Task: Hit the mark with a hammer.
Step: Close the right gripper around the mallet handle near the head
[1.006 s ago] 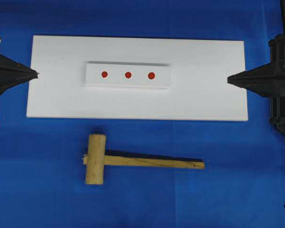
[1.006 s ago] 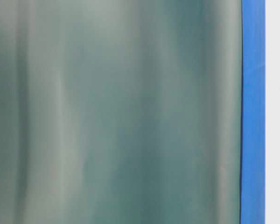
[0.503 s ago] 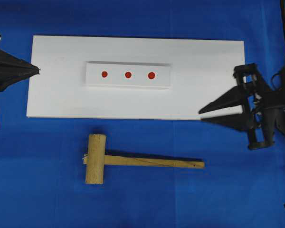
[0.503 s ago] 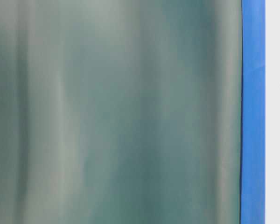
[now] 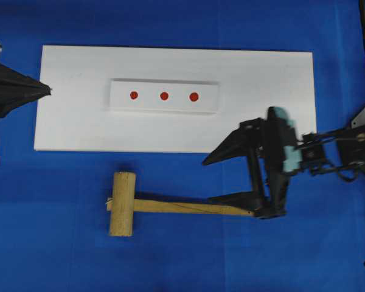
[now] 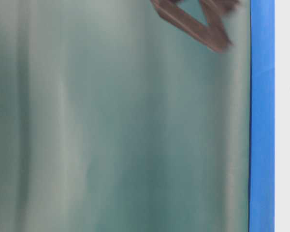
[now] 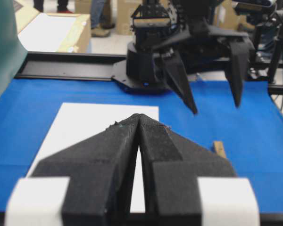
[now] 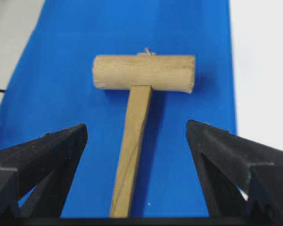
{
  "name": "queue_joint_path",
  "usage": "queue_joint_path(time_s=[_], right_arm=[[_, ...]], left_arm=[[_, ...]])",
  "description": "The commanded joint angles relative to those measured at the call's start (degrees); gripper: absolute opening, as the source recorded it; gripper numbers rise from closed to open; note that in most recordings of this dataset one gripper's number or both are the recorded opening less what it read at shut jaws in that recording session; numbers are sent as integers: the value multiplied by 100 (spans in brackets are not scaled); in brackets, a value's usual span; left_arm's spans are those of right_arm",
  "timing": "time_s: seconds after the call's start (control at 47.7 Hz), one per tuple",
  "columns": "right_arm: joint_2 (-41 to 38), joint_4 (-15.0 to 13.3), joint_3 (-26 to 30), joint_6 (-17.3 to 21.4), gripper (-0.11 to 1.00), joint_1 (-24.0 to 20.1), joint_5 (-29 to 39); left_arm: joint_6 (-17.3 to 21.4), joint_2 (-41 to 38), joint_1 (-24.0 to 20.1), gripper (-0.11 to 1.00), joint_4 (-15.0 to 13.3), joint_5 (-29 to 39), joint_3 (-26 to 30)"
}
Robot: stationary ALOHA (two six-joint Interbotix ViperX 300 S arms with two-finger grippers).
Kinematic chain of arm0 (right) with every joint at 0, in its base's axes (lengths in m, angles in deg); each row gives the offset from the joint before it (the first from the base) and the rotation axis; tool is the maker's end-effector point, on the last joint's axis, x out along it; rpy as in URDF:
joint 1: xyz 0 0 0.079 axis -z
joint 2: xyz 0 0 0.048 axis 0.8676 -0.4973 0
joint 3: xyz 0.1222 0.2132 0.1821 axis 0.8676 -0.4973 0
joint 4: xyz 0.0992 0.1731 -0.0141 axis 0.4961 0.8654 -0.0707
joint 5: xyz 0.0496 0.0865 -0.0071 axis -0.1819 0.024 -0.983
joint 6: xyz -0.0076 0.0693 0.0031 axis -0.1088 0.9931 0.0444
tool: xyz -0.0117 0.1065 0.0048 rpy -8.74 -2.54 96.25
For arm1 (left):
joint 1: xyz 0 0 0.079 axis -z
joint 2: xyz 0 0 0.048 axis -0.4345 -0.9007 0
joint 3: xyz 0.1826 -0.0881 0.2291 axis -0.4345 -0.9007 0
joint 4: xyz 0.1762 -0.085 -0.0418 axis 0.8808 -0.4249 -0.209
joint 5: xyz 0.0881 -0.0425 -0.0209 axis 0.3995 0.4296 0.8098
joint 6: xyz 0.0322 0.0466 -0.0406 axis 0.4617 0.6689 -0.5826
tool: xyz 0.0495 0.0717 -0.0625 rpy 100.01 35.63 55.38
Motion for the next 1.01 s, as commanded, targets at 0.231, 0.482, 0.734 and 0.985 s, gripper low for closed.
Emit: queue_joint_path(time_s=[0.231,0.482,0.734,0.985], right_arm=[[-1433,554,844,-9,88,-431,-809],[-2426,1037,1424,-44,88,-536,-923],[-3059,1450,1670,-105,88,-545,-949],[-3296,1670,1775,-281,87,-589,-905]], left_arm=[[-9,-26,-35,0,-9,-26,-9],[-18,-44,-35,0,-9,-26,-79],[-9,-35,-35,0,-9,-26,-105],[-9,-35,-44,0,-9,-26,-114]])
